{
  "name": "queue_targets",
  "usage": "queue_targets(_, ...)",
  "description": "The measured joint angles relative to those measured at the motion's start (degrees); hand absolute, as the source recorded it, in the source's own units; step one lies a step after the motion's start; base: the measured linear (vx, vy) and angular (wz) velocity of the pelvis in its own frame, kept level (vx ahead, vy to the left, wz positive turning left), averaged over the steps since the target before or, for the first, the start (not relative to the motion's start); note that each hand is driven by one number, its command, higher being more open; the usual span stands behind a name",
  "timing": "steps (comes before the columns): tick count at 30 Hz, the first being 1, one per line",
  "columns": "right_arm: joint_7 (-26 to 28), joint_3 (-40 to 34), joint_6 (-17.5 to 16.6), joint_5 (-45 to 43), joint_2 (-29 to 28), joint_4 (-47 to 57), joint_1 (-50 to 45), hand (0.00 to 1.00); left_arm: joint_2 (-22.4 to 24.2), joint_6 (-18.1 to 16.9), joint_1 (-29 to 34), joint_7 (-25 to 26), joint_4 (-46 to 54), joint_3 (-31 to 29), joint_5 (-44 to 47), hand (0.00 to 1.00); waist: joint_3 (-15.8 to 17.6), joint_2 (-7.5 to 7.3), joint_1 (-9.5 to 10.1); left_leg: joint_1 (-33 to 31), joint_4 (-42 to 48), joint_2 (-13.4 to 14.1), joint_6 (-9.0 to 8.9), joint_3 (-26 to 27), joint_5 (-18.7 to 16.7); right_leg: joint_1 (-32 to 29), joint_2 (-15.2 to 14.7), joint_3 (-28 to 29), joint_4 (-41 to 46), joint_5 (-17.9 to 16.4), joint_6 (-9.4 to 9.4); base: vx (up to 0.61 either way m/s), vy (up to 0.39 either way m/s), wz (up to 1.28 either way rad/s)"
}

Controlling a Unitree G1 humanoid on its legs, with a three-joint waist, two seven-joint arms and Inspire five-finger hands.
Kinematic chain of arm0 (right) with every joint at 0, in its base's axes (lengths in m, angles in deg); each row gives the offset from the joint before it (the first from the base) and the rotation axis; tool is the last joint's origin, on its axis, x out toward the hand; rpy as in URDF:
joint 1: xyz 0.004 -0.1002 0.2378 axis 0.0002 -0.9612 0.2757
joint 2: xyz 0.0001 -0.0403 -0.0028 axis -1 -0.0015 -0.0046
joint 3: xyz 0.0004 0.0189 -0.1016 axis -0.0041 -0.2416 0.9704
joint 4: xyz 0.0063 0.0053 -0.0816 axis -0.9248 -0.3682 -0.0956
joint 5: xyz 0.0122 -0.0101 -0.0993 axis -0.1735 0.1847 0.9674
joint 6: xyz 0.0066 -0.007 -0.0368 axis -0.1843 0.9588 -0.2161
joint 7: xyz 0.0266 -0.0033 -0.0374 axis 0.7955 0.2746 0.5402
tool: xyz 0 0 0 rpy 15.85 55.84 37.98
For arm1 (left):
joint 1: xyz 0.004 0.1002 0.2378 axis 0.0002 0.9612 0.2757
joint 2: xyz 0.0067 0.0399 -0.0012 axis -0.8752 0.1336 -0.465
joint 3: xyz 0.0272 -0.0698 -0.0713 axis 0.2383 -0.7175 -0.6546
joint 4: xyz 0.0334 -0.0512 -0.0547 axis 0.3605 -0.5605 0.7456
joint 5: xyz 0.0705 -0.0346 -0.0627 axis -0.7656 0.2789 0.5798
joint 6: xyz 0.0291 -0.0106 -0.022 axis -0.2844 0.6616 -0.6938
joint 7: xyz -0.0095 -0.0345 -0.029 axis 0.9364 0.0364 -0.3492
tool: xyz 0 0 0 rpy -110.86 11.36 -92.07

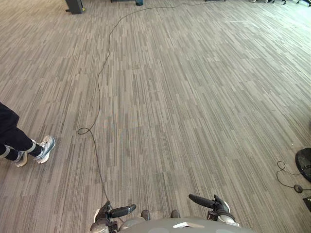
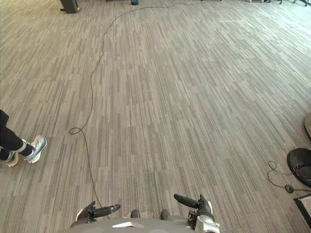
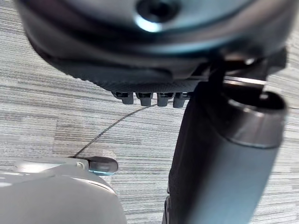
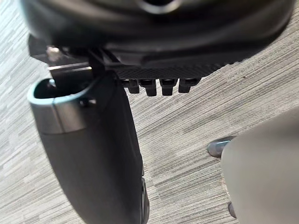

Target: Pick up cushions and gather them together orderly.

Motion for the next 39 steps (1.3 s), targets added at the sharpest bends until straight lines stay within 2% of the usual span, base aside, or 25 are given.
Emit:
queue_targets(22,-0.21,-0.68,-0.05,-0.27,-0.20,-1.33,1.15,1.00,-0.76,0.04,-1.34,0.43,-0.45,2.75,-0.89,1.00,1.47,0.01,0.05,-0.38,-0.01,-0.68,0.04,-1.51,0.07,1.74,-0.77,-2.55,-1.67,-0.13,0.47,-0.01,-0.011,0.06)
queue_targets(24,-0.37,-1.77,-0.08,-0.32,-0.64,-1.01,1.13,1.00,-0.76,0.05,-1.75,0.42,-0.42,2.06,-0.84,1.00,1.78,-0.33,-0.01,-1.38,1.65,-0.69,-0.51,-2.19,-1.13,1.38,-1.02,-3.65,-0.79,-0.96,0.38,-0.01,-0.030,0.22)
queue_targets(25,-0.48,-1.80,-0.07,-0.35,-0.81,-0.72,1.10,1.00,-0.81,0.04,-1.95,0.42,-0.27,1.67,-0.84,1.00,2.04,-0.58,-0.04,-2.46,3.65,-0.67,-0.48,-2.18,-2.15,1.11,-1.17,-4.00,-0.04,-1.46,0.29,0.00,-0.023,0.29)
queue_targets(26,-0.57,-1.79,-0.06,-0.34,-1.49,0.30,0.92,1.00,-0.63,0.08,-2.17,0.39,0.36,-0.18,-0.58,1.00,2.62,-0.94,0.02,-5.85,11.44,0.16,-1.34,-0.56,-6.17,0.37,-1.41,-4.68,2.21,-2.80,0.07,0.00,-0.017,0.29)
queue_targets(27,-0.74,-1.78,-0.04,-0.45,-1.52,1.93,0.47,1.00,0.30,0.15,-2.07,0.42,1.95,-2.62,-0.30,1.00,3.52,-0.42,0.10,-10.22,22.97,2.84,-1.91,3.87,-10.79,0.13,-0.93,-5.29,4.97,-4.82,-0.36,-0.01,-0.016,0.26)
queue_targets(29,-0.99,-1.69,-0.06,-0.51,-1.49,3.77,-0.29,1.00,1.29,0.15,-1.92,0.33,3.32,-4.84,-0.15,1.00,4.17,0.31,0.10,-14.42,33.44,5.61,-0.89,7.82,-12.52,-0.11,-0.28,-6.00,7.53,-7.32,-0.88,0.00,-0.001,0.21)
queue_targets(32,-1.17,-1.41,-0.05,-0.55,-1.56,5.06,-1.37,1.00,2.43,0.14,-0.93,0.38,6.53,-7.08,2.33,1.00,4.68,0.02,1.91,-22.41,51.94,10.06,-2.03,10.88,-12.09,1.79,-0.75,-5.88,8.99,-10.12,-1.41,0.12,0.045,0.03)
queue_targets(34,-1.29,-1.53,0.30,-0.90,-1.38,4.87,-1.30,1.00,2.55,0.02,-1.06,0.29,6.60,-7.00,3.67,1.00,4.86,0.13,2.53,-24.13,50.51,11.49,-1.79,12.06,-14.69,2.82,-1.87,-5.54,8.75,-10.85,-1.05,0.22,0.133,-0.05)
queue_targets(37,-1.50,-1.57,0.84,-2.15,-1.24,4.64,-0.95,1.00,2.44,-0.33,-1.35,0.20,6.88,-6.97,4.54,1.00,5.11,-0.45,2.76,-27.39,39.97,10.01,-2.55,11.91,-13.63,3.81,-6.21,-5.43,8.33,-12.52,0.99,0.37,0.284,-0.01)
queue_targets(38,-1.51,-1.54,1.08,-2.54,-0.96,4.42,-0.77,1.00,2.56,-0.59,-1.36,0.18,6.90,-6.77,4.66,1.00,5.14,-0.25,2.83,-27.97,30.72,8.69,-3.47,11.27,-9.31,4.61,-8.23,-5.35,7.61,-13.68,2.48,0.40,0.344,-0.04)
queue_targets(39,-1.51,-1.52,1.09,-2.55,-0.71,3.91,-0.61,1.00,2.73,-0.57,-1.36,0.20,6.79,-6.67,4.67,1.00,5.11,0.06,2.86,-27.81,26.90,8.30,-3.22,11.32,-4.27,5.43,-8.96,-5.19,7.16,-14.40,3.41,0.34,0.292,-0.10)
